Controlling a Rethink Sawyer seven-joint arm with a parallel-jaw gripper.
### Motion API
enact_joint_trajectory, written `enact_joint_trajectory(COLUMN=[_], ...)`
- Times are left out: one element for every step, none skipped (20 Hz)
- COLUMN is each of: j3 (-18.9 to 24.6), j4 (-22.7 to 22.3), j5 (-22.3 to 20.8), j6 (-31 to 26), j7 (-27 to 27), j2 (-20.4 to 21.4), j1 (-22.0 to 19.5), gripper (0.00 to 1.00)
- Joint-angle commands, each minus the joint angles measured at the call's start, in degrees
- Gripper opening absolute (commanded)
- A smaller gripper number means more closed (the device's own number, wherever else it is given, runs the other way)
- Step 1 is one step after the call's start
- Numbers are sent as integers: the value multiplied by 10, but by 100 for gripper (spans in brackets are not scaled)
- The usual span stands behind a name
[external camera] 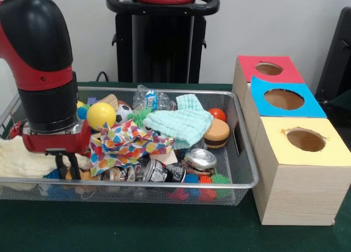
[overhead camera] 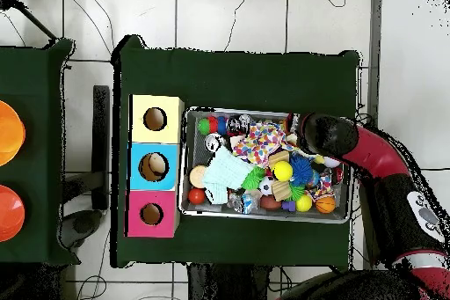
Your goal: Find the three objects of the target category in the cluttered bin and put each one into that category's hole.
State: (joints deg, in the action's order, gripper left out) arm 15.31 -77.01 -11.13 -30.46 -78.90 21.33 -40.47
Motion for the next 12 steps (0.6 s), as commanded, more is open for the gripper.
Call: enact_joint_trajectory(j3=[24,24,23,23,22,23,22,22,21,19,17,13], j4=[18,19,19,19,18,18,17,17,17,17,17,17], j5=[-22,-22,-21,-21,-21,-21,-21,-22,-22,-22,-22,-23], j6=[-45,-46,-47,-48,-47,-48,-46,-47,-46,-47,-48,-49], j7=[20,21,19,20,18,19,18,18,17,15,13,9], j2=[12,12,12,12,13,12,12,12,13,14,15,20], j1=[-4,-3,-3,-3,-2,-2,-3,-2,-1,0,2,6], gripper=[0,0,0,0,0,0,0,0,0,0,0,0])
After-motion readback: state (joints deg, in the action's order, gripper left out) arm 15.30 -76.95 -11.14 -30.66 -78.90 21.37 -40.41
